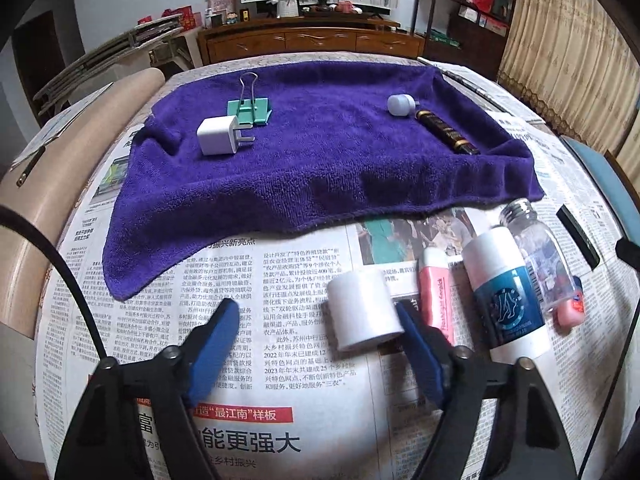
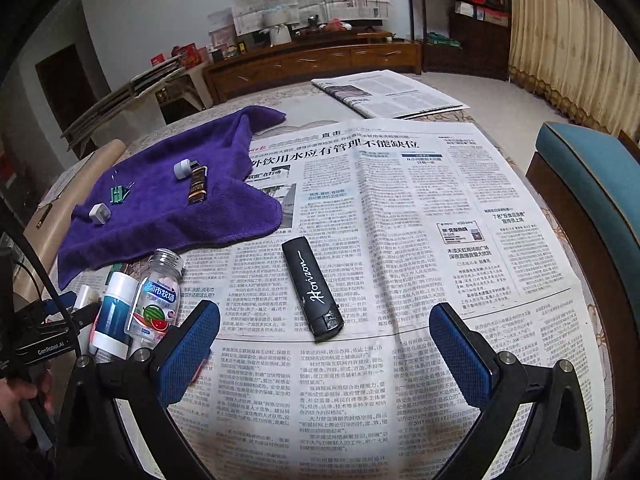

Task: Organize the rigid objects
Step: 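Move the left tool to the white tape roll and the right to the black tube, then grasp the white tape roll with the left tool while the right grasps the black Horizon tube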

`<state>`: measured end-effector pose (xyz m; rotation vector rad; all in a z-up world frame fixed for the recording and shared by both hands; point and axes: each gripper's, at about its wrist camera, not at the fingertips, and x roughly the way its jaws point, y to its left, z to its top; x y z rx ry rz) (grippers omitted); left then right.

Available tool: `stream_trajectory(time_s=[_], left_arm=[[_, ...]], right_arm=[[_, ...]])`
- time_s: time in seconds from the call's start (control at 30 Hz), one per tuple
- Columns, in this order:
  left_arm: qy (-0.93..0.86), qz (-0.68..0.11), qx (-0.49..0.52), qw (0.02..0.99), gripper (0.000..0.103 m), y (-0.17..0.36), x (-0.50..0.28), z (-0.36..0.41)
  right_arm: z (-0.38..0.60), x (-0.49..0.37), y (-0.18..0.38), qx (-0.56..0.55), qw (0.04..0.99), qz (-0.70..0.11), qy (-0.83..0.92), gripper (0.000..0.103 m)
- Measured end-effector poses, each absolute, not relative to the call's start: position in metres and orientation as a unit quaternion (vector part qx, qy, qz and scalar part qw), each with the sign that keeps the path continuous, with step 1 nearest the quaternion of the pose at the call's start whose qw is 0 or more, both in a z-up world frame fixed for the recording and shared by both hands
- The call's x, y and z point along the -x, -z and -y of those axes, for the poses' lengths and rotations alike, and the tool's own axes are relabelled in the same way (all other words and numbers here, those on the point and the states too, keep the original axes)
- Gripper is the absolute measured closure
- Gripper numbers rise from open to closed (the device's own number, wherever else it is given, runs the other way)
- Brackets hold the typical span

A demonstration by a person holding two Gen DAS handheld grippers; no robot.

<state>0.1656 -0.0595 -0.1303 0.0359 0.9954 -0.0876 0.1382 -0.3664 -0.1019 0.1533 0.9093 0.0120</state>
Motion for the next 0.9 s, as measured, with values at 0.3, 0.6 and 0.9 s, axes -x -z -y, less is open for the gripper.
stream_trajectory(time_s=[0.3,0.6,0.9], left_arm=[[0.052,-0.466,-0.009,0.883,0.068,0.126,-0.168,0.058],[0.072,-0.463,-0.005,0.883,0.073,0.126,-0.170,0.053],[0.070,-0.457,-0.019,0.887,0.073,0.121,-0.166,0.050]], right_arm=[[0.360,-0.140,0.107,-0.052,0.894,-0.445,-0.007,0.000],[0.363,-0.143,0.114,-0.049,0.890,-0.454,-0.006,0.000],[0.354,-0.159,0.125,-0.005,0.886,-0.462,-0.024,0.003]])
